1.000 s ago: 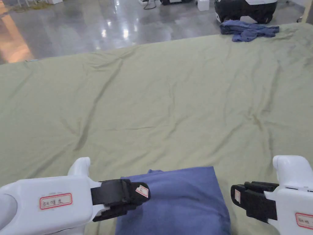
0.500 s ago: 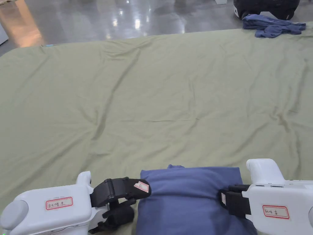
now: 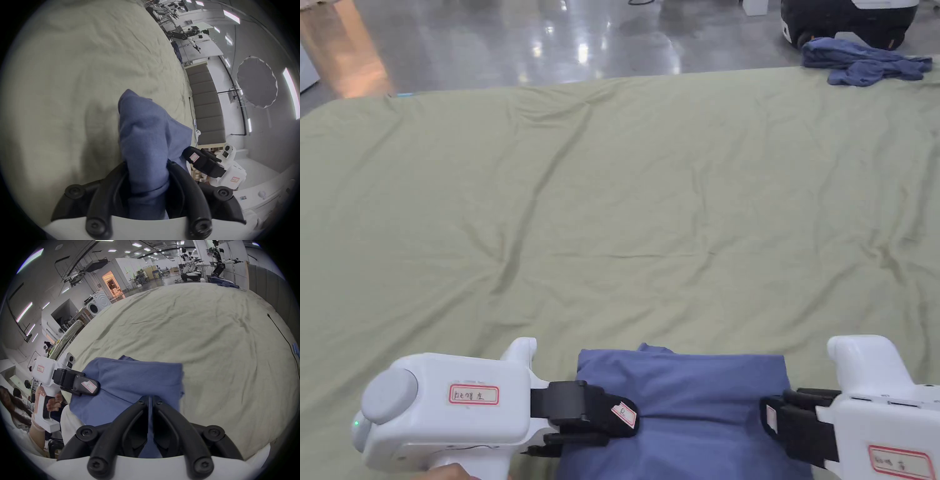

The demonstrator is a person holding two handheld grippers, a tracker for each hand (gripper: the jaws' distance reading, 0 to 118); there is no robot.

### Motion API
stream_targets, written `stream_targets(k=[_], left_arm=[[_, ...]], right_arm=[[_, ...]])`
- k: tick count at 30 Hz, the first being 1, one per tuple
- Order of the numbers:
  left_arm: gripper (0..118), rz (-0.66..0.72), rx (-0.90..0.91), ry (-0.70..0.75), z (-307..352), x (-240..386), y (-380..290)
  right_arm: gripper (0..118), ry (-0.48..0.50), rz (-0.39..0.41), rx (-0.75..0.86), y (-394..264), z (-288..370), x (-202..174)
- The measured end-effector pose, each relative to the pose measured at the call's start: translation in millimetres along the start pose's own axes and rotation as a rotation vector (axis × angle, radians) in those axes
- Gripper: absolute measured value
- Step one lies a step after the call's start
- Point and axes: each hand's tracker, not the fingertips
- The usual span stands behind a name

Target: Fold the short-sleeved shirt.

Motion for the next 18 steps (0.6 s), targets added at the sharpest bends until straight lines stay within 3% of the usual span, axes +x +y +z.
stream_targets(k=[6,12,18], left_arm=[[29,-0.105,0.095,0.312,93.9,-15.4,38.2],[28,-0.204,0.088,0.95,181.0,-52.4,85.4],[28,-0.255,0.078,1.475,232.8,-105.7,121.2]], right_arm=[[6,-0.029,-0.047,-0.012,-3.3,-6.8,11.0],[6,-0.077,-0.08,-0.027,-2.5,-11.4,14.0],[6,-0.107,-0.106,-0.039,-0.3,-12.0,19.3]])
